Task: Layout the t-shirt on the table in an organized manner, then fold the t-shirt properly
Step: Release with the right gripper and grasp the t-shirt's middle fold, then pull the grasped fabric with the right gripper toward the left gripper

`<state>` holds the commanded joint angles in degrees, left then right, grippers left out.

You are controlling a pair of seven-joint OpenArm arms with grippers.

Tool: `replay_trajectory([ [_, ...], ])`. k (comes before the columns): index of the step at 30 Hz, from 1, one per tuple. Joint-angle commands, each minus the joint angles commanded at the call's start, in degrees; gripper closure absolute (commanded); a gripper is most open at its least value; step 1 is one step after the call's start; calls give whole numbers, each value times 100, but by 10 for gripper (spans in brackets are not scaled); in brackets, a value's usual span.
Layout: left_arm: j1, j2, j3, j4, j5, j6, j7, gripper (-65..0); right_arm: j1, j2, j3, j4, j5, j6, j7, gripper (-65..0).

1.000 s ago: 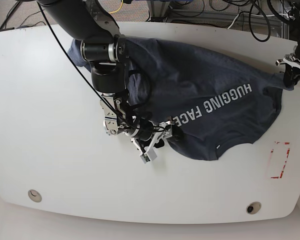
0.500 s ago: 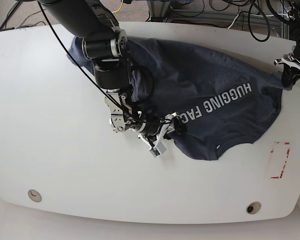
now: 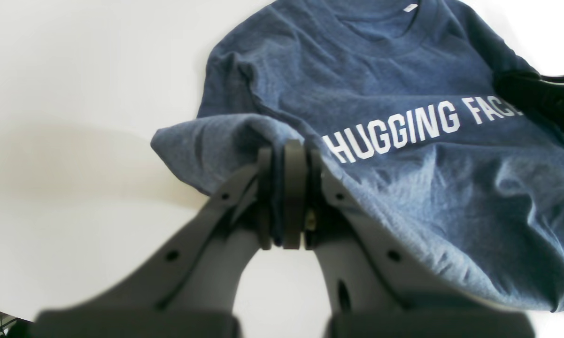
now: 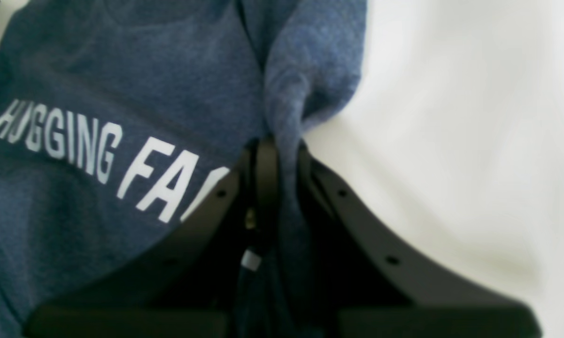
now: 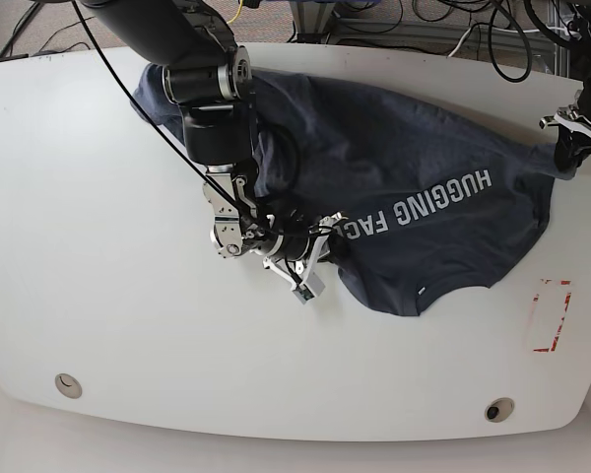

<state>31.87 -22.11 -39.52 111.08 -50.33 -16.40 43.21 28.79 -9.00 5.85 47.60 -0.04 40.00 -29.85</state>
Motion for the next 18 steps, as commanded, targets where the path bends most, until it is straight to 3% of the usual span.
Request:
replay_trajectory([
  [13,-123,-9,448,0,26,0,0,0,-695,52,607,1609,-44,0,-422,-25],
  [18,-431,-9,774,-9,35,9,0,0,-1187,271,985,2400,-35,0,-554,-25],
])
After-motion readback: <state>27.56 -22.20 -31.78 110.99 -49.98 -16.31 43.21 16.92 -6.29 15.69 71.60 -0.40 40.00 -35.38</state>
